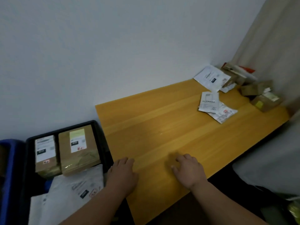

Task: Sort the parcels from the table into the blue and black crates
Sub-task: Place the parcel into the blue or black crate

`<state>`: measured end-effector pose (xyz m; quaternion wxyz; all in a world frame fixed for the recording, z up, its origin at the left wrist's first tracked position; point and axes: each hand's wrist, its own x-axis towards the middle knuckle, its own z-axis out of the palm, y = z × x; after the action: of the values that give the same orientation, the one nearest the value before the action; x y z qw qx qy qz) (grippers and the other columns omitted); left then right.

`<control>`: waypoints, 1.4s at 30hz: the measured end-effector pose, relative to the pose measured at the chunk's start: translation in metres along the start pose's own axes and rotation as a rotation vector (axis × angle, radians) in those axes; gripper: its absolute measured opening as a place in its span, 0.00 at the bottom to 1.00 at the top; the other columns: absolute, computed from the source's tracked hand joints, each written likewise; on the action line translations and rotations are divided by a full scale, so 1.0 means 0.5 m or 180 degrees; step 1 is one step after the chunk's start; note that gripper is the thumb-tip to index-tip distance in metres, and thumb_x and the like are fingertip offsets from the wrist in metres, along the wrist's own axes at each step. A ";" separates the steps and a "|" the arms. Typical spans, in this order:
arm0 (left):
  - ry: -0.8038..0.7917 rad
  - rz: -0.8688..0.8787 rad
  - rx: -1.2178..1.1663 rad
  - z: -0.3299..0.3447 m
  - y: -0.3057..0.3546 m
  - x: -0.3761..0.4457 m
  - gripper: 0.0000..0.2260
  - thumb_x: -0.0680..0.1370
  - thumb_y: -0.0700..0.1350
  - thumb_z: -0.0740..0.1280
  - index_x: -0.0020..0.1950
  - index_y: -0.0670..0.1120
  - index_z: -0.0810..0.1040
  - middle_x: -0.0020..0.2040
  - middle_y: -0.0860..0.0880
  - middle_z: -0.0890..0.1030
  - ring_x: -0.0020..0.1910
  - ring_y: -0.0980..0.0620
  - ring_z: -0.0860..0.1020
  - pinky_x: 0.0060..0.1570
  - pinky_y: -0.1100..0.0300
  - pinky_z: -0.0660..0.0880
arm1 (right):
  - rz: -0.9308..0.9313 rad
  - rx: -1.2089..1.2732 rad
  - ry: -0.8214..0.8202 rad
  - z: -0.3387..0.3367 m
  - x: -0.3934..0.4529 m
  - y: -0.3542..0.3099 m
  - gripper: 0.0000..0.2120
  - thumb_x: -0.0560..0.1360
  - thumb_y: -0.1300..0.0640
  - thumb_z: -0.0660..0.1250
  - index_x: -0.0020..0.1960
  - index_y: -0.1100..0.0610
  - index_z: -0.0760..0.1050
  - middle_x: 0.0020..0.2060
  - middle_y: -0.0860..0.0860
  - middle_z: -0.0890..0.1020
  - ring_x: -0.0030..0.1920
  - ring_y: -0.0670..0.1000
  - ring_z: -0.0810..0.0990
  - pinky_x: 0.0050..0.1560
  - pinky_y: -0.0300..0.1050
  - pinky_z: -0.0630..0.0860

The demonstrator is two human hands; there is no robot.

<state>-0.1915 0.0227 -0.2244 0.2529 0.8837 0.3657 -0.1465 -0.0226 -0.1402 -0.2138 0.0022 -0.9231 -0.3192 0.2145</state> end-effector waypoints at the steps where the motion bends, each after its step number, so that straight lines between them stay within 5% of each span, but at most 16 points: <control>1: -0.0014 0.0057 0.0007 -0.009 0.018 0.025 0.26 0.82 0.55 0.57 0.79 0.53 0.56 0.79 0.51 0.55 0.77 0.47 0.54 0.74 0.50 0.58 | 0.0066 0.0050 0.0038 -0.012 0.017 0.014 0.22 0.81 0.41 0.56 0.71 0.49 0.68 0.68 0.49 0.69 0.69 0.54 0.67 0.68 0.52 0.67; 10: -0.0089 0.0255 0.0102 -0.030 0.217 0.193 0.26 0.81 0.55 0.59 0.78 0.52 0.58 0.78 0.51 0.57 0.77 0.48 0.56 0.74 0.49 0.60 | 0.0444 0.0349 0.0037 -0.084 0.145 0.208 0.22 0.81 0.43 0.58 0.72 0.50 0.67 0.67 0.50 0.69 0.68 0.54 0.67 0.66 0.51 0.69; 20: 0.0105 -0.0147 -0.0095 0.018 0.501 0.299 0.27 0.80 0.55 0.61 0.78 0.52 0.59 0.78 0.50 0.59 0.76 0.48 0.57 0.74 0.51 0.60 | -0.0105 0.0077 -0.0016 -0.214 0.357 0.426 0.19 0.81 0.46 0.57 0.70 0.50 0.70 0.67 0.51 0.70 0.66 0.53 0.69 0.63 0.49 0.71; 32: 0.0217 -0.0231 -0.0039 -0.009 0.601 0.446 0.28 0.80 0.56 0.60 0.78 0.54 0.57 0.79 0.50 0.56 0.78 0.48 0.53 0.74 0.50 0.56 | -0.0386 -0.0059 0.0258 -0.279 0.516 0.471 0.20 0.79 0.46 0.60 0.69 0.51 0.69 0.67 0.51 0.70 0.64 0.53 0.69 0.62 0.49 0.71; 42: 0.0046 -0.0643 -0.0229 0.005 0.688 0.570 0.29 0.79 0.54 0.62 0.78 0.53 0.56 0.79 0.50 0.56 0.77 0.48 0.54 0.74 0.50 0.57 | -0.0670 -0.0502 -0.0239 -0.302 0.690 0.536 0.43 0.76 0.39 0.64 0.80 0.47 0.43 0.80 0.52 0.40 0.79 0.59 0.41 0.77 0.60 0.47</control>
<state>0.2529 -0.0235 -0.2361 0.2658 0.8336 0.4598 -0.1517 0.4380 -0.1299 -0.2503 -0.0599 -0.8731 -0.4301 0.2217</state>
